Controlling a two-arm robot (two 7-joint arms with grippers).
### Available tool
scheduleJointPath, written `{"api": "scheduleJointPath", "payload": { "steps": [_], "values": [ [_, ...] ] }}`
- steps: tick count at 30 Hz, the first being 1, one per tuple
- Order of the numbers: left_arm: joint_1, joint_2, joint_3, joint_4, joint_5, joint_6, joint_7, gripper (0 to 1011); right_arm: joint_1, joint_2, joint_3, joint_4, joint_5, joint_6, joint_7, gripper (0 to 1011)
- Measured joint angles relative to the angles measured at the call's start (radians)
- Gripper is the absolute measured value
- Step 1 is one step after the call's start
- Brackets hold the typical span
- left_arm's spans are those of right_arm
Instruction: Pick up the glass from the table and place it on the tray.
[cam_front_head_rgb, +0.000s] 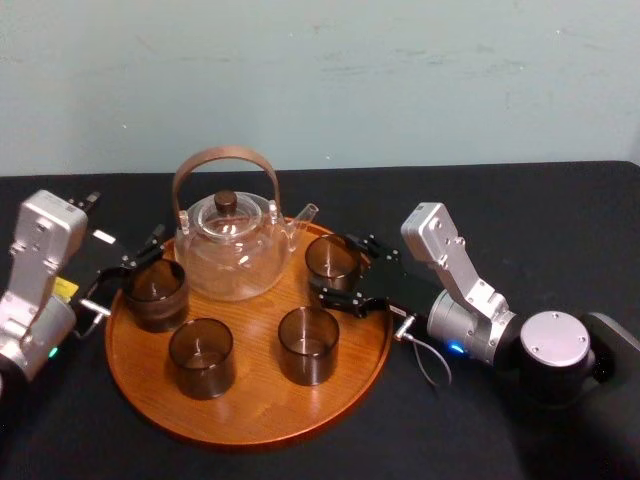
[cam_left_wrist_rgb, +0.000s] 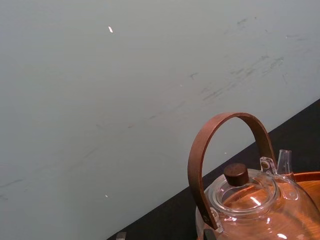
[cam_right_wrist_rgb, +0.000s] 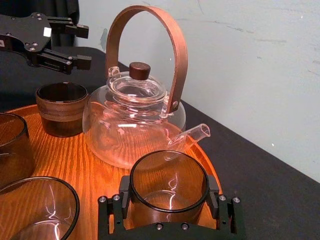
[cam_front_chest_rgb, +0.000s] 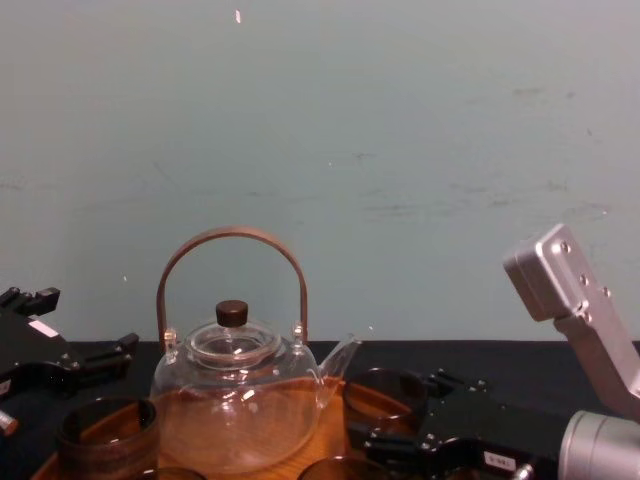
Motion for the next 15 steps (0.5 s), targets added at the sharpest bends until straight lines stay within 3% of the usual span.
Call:
{"api": "scheduleJointPath", "payload": {
  "steps": [6,10,15],
  "values": [
    [0.000,0.000,0.000,0.000,0.000,0.000,0.000,1001,0.000,0.000,0.001,-0.001,0.000,0.000,0.000,912],
    [0.000,0.000,0.000,0.000,0.000,0.000,0.000,1001,-0.001,0.001,0.001,-0.002,0.000,0.001,0.000,1002],
    [0.000,0.000,0.000,0.000,0.000,0.000,0.000,1001,-0.001,0.001,0.001,-0.003,0.001,0.000,0.001,1002]
  ]
}}
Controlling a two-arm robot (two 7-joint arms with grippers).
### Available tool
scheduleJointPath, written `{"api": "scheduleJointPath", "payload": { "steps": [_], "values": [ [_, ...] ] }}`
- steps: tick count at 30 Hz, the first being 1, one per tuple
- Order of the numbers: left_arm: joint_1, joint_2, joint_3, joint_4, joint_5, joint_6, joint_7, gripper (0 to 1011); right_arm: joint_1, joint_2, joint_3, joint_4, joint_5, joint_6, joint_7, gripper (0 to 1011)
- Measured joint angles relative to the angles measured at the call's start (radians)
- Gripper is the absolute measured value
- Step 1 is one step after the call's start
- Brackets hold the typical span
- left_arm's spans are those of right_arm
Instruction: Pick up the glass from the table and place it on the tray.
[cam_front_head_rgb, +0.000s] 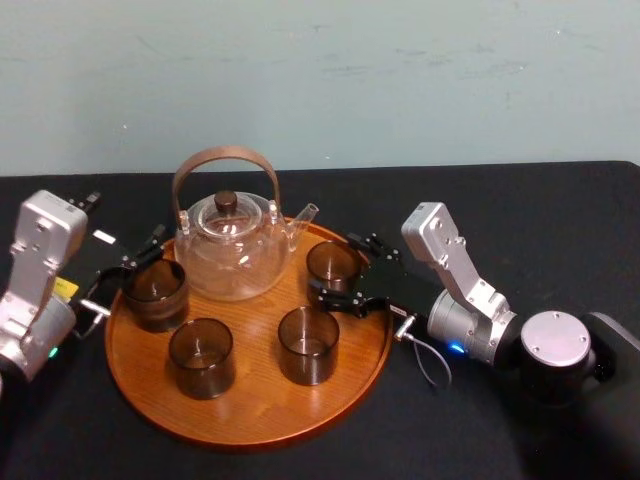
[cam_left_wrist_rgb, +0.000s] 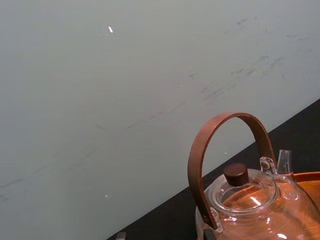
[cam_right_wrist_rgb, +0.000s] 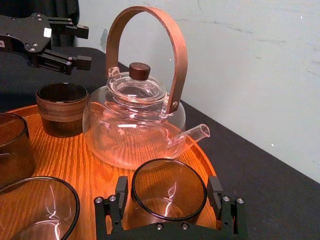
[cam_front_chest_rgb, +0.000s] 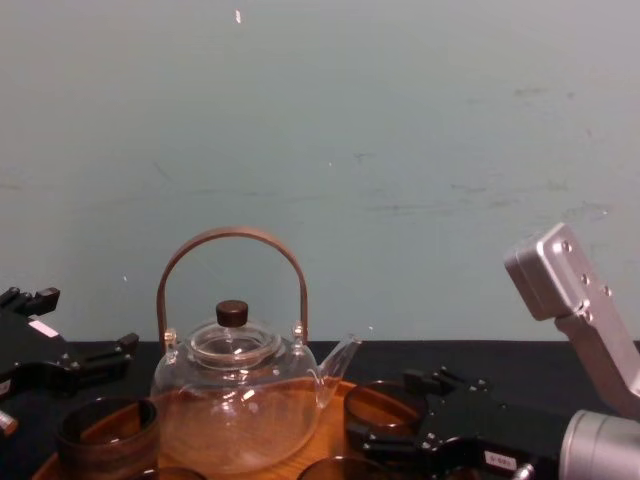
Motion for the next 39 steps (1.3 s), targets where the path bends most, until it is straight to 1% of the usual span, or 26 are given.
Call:
{"api": "scheduleJointPath", "payload": {
  "steps": [15,23,27,31,34,39],
  "values": [
    [0.000,0.000,0.000,0.000,0.000,0.000,0.000,1002,0.000,0.001,0.000,-0.001,0.003,-0.001,0.000,1002],
    [0.000,0.000,0.000,0.000,0.000,0.000,0.000,1001,-0.012,0.006,0.017,-0.022,0.023,-0.028,0.008,1002],
    [0.000,0.000,0.000,0.000,0.000,0.000,0.000,1001,-0.027,0.017,0.027,-0.055,0.032,-0.040,0.009,1003],
    [0.000,0.000,0.000,0.000,0.000,0.000,0.000,1001,-0.053,0.032,0.041,-0.105,0.048,-0.051,0.009,1002],
    [0.000,0.000,0.000,0.000,0.000,0.000,0.000,1001,-0.086,0.051,0.059,-0.162,0.065,-0.061,0.005,1002],
    [0.000,0.000,0.000,0.000,0.000,0.000,0.000,1001,-0.128,0.078,0.080,-0.226,0.077,-0.066,-0.007,1003]
  ]
}}
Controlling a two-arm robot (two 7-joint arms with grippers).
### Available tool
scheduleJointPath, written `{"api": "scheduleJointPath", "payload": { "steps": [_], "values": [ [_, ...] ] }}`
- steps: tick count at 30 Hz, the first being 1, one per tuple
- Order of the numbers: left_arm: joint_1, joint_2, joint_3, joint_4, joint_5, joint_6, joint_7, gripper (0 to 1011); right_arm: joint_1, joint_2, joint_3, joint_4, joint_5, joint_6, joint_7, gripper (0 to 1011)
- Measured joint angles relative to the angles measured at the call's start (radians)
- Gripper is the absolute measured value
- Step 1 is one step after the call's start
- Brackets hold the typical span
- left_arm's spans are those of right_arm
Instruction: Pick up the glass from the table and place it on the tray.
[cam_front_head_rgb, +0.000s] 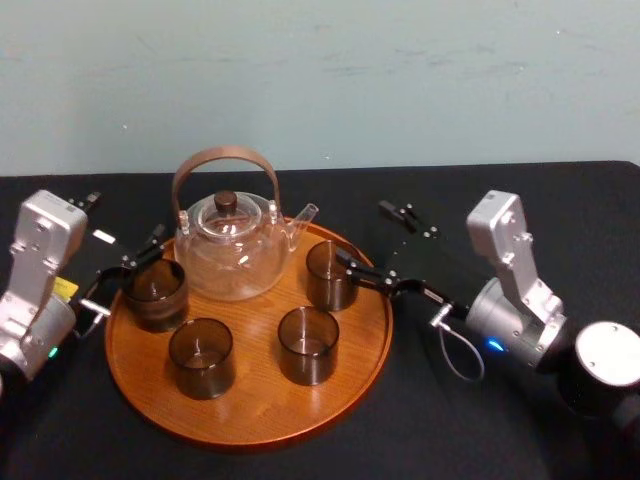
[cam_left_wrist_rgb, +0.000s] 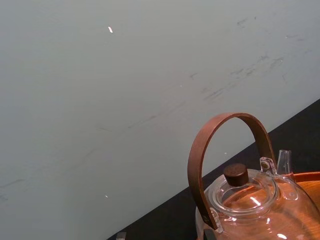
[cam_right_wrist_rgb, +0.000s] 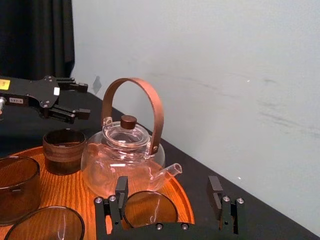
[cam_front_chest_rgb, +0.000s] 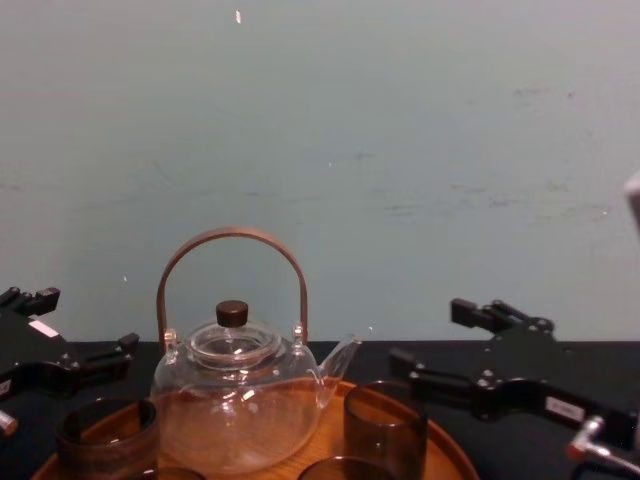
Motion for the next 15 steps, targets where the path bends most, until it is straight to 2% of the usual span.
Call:
{"api": "scheduleJointPath", "payload": {
  "steps": [7,15],
  "values": [
    [0.000,0.000,0.000,0.000,0.000,0.000,0.000,1002,-0.080,0.044,0.048,-0.083,0.013,-0.011,-0.033,1003],
    [0.000,0.000,0.000,0.000,0.000,0.000,0.000,1001,-0.136,0.070,0.094,-0.118,0.025,-0.015,-0.053,1002]
  ]
}}
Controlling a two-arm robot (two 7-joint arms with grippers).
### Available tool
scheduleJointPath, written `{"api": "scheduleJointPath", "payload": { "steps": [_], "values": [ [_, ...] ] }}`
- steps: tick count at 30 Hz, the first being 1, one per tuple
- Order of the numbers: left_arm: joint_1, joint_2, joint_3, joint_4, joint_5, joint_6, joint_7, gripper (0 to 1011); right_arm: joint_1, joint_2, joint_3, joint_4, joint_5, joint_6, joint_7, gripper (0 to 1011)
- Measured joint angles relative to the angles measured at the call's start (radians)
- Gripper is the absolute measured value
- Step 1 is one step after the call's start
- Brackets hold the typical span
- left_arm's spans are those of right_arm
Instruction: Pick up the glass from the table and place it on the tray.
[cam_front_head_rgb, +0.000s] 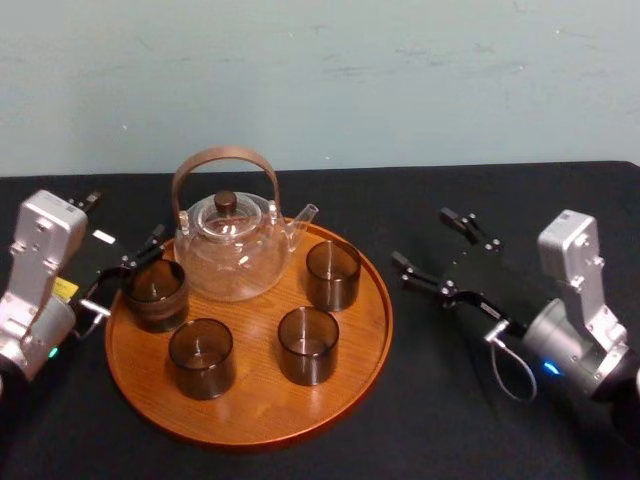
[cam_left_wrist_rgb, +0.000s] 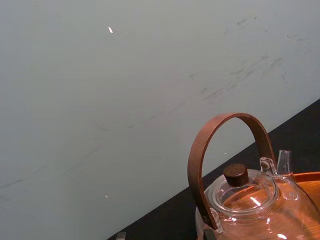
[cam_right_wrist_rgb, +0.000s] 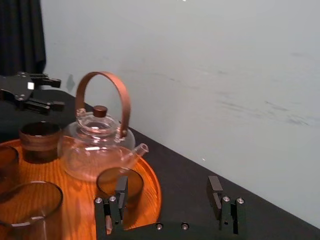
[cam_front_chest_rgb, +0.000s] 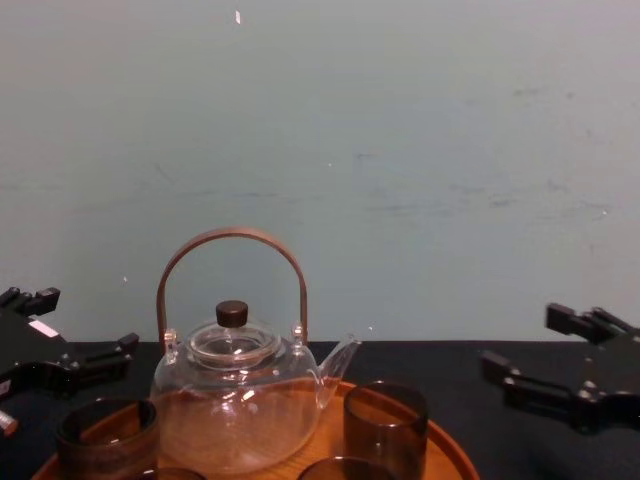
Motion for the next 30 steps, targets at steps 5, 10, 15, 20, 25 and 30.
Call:
{"api": "scheduleJointPath", "payload": {
  "steps": [5,10,15,20,25,30],
  "values": [
    [0.000,0.000,0.000,0.000,0.000,0.000,0.000,1002,-0.027,0.007,0.029,-0.005,-0.004,-0.003,-0.023,1003],
    [0.000,0.000,0.000,0.000,0.000,0.000,0.000,1001,-0.039,0.006,0.045,-0.005,-0.011,-0.003,-0.037,1002],
    [0.000,0.000,0.000,0.000,0.000,0.000,0.000,1001,-0.038,0.006,0.043,-0.005,-0.011,-0.003,-0.036,1002],
    [0.000,0.000,0.000,0.000,0.000,0.000,0.000,1002,-0.036,0.007,0.041,-0.005,-0.011,-0.002,-0.034,1002],
    [0.000,0.000,0.000,0.000,0.000,0.000,0.000,1001,-0.035,0.007,0.040,-0.005,-0.011,-0.002,-0.033,1002],
    [0.000,0.000,0.000,0.000,0.000,0.000,0.000,1001,-0.035,0.007,0.039,-0.005,-0.011,-0.002,-0.032,1002]
  ]
}}
